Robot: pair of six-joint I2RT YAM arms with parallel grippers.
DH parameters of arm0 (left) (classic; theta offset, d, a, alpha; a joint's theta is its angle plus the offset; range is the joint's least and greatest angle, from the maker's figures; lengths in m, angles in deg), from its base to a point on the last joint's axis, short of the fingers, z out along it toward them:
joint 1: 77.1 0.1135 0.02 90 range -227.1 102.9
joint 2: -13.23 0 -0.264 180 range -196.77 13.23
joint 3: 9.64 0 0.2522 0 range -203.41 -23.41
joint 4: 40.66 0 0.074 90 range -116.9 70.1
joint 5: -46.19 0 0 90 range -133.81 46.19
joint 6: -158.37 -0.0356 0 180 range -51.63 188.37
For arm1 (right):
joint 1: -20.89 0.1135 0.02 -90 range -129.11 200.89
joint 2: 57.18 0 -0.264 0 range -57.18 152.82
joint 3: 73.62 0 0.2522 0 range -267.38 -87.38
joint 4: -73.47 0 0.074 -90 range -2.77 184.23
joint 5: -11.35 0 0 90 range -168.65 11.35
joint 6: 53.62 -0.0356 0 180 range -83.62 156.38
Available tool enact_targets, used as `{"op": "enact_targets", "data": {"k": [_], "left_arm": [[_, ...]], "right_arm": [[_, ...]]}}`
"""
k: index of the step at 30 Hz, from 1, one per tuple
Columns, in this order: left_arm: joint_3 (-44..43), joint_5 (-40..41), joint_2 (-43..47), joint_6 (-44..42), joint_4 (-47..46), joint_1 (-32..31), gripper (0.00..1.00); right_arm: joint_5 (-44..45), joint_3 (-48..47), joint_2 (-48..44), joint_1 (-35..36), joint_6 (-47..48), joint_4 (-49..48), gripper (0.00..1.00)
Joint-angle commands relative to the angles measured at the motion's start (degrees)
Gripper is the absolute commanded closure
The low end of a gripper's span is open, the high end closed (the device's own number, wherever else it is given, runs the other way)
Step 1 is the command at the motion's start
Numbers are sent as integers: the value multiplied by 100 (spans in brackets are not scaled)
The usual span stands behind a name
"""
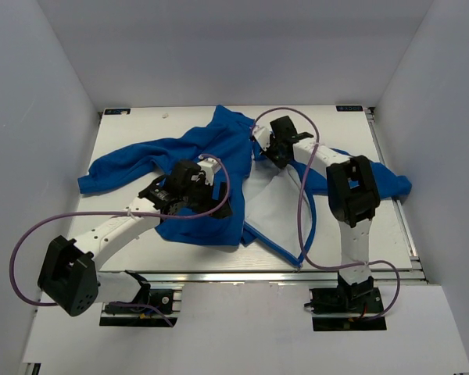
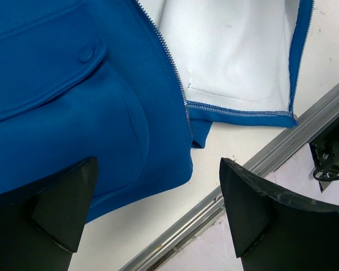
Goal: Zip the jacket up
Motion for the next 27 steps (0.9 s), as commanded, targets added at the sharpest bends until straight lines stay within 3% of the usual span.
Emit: {"op": "enact_targets", "data": {"k": [1,3,9,11,13,15,16,19,22,25,27], "left_arm": [[38,120,121,35,-89,-4,2],[38,138,112,43,-98,-4,2],[29,77,147,87,-115,-4,2],[46,42,182,87,-150,-4,2],[29,-11,191,87,-159,-4,2],[29,-64,191,79,-194,-4,2],[20,-108,174,79,-212,-4,2],[-6,-178,60,114,-335,-4,2],[-128,-91,-220,175,-519,-4,2],[-392,216,-572,228,-546,-4,2],[-743,401,-985,202,-432,-4,2]], "right_arm": [[344,-26,-525,-94,-616,-934,86],[440,220,-868,-102,-861,-1321,100],[705,388,-1510,-488,-2653,-1051,100],[145,292,-1711,-874,-3546,-717,100],[-1011,335,-1844,-1226,-3867,-364,100],[-1648,414,-1923,-1385,-3703,-154,81],[-1721,345,-1889,-1394,-3693,-31,76],[-1362,98,-1582,-1394,-3693,155,81],[-1502,116,-1379,-1394,-3693,-99,70],[-1344,-50,-1194,-1394,-3693,-39,67],[-1029,-69,-1150,-1394,-3693,6,83]]}}
